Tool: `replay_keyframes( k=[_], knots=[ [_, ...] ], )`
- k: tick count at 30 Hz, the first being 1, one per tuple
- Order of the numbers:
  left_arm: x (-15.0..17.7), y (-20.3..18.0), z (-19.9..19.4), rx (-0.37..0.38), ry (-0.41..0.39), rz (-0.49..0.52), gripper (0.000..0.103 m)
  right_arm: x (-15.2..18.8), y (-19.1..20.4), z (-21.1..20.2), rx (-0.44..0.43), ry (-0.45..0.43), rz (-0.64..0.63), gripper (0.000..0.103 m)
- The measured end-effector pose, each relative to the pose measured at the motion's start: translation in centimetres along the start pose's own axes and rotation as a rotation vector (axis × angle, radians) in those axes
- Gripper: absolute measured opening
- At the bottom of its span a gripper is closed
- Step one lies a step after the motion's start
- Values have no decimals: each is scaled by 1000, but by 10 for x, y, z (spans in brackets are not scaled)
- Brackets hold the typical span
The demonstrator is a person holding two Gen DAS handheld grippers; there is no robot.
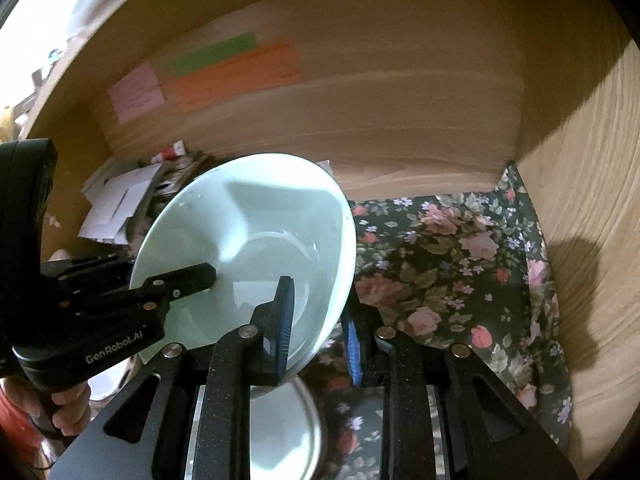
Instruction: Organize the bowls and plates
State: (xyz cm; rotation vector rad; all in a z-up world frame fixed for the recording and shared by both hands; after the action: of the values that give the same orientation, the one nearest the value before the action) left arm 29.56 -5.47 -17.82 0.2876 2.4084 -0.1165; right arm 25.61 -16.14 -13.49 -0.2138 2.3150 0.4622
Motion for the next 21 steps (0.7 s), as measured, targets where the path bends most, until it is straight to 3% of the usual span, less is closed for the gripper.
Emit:
replay_keyframes(
  k=[8,21],
  knots=[
    [26,30,-28,-13,-20,-60,23,12,39,-1,-29,0,-35,21],
    [94,106,-60,-72,-2,-171,23,43,117,19,-119,56,-105,21]
  ],
)
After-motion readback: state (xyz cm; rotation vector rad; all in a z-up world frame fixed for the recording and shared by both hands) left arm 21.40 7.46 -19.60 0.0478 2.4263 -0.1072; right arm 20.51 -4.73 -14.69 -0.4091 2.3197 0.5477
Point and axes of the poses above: each gripper's, at about its wrist camera, not at the fingertips, and z roughly the way its jaws point, y to its left, x to its underside, the point moved 9 cm from there along z, roughly the way its jaws point, and after that the axes turned 4 degrees about z, right-handed, at the moved point
